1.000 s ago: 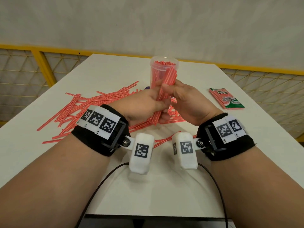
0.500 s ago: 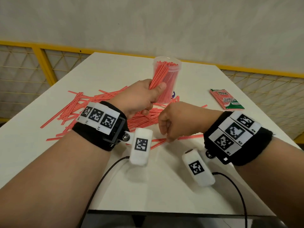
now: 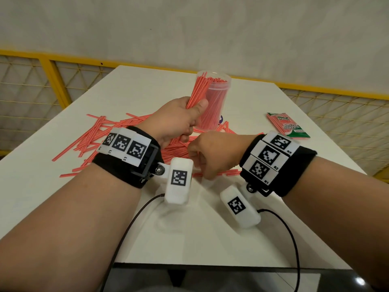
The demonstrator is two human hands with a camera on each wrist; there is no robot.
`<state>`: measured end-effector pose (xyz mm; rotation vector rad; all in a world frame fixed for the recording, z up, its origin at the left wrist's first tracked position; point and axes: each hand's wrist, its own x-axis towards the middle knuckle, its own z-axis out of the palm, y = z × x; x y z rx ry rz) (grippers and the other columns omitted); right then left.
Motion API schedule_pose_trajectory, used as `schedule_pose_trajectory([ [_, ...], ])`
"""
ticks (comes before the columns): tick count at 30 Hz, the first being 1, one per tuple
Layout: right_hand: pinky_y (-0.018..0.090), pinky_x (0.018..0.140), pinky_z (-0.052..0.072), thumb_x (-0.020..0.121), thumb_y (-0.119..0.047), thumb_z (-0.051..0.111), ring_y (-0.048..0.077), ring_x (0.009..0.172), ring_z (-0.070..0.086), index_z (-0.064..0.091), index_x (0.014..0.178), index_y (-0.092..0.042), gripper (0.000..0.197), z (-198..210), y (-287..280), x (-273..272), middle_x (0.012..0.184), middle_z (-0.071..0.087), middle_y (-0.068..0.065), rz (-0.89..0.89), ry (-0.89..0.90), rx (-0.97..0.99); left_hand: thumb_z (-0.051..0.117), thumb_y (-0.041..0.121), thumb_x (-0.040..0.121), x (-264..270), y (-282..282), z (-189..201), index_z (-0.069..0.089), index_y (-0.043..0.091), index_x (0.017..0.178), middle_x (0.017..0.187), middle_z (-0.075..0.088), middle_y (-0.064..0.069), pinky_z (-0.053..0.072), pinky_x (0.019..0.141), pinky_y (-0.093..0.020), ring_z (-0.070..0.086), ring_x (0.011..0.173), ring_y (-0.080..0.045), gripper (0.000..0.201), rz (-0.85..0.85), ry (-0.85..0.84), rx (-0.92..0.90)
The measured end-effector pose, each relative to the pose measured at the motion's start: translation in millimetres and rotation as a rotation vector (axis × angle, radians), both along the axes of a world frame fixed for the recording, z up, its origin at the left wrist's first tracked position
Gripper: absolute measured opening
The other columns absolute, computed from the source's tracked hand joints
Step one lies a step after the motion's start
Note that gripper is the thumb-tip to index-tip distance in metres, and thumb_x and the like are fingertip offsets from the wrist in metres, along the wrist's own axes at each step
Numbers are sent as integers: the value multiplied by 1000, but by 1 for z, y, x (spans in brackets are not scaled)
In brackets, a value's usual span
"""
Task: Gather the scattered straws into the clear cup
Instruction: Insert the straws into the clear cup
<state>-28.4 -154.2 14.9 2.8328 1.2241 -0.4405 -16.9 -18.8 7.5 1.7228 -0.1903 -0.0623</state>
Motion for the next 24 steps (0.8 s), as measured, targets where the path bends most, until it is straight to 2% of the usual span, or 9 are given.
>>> schedule_pose_trajectory([
  [3,13,48,33,71,-9,70,-1,56,45,54,80,-24,23,3,-5,5,64,50,-14,-25,-27,11,54,42,96,1,1,0,51,18,91,47,44,14,34,41,-24,34,41,-6,25,26,-27,-25],
  [6,12,47,31,69,-9,69,0,59,46,51,72,-28,26,12,-23,14,67,51,-14,-158,-83,109,58,40,95,4,4,2,50,19,84,47,43,12,35,43,-26,35,42,-10,25,139,-84,-68],
  [8,12,46,32,69,-8,70,0,55,48,52,70,-26,25,16,-38,19,64,52,-13,-287,-103,223,57,40,95,7,6,3,51,17,83,52,45,6,37,44,-27,37,43,-13,26,220,-100,-75],
  [10,9,44,34,69,-3,71,-1,47,48,56,72,-17,20,16,-49,23,61,54,-10,-442,-71,419,56,38,97,9,7,2,54,15,85,55,50,3,40,43,-26,44,42,-12,26,271,-84,-97],
  [12,19,51,44,70,4,71,6,48,52,56,73,-12,23,14,-56,24,64,60,2,-593,54,674,55,35,98,9,5,1,57,14,84,53,57,4,44,41,-24,53,42,-9,25,293,-66,-97],
  [14,31,57,50,71,12,70,24,58,57,51,72,-11,30,13,-58,22,69,61,14,-672,186,926,55,33,98,8,3,0,58,14,84,54,64,4,50,43,-25,62,47,-11,23,294,-46,-90],
  [18,31,54,52,74,18,66,27,62,59,43,78,-12,38,9,-48,17,73,59,17,-673,327,1209,58,32,97,4,-6,-4,62,12,97,78,75,-3,57,53,-32,73,65,-25,20,219,75,-140],
  [21,30,52,50,74,16,68,28,63,61,41,80,-14,41,5,-39,16,73,60,15,-652,357,1230,63,29,93,1,-13,-6,65,13,105,87,75,-7,59,59,-37,74,74,-30,20,127,172,-236],
  [24,31,53,51,73,13,72,29,63,64,40,81,-14,44,0,-31,16,68,64,11,-641,375,1245,64,29,92,0,-15,-8,71,15,98,89,74,-12,59,62,-40,71,71,-30,16,82,165,-219],
])
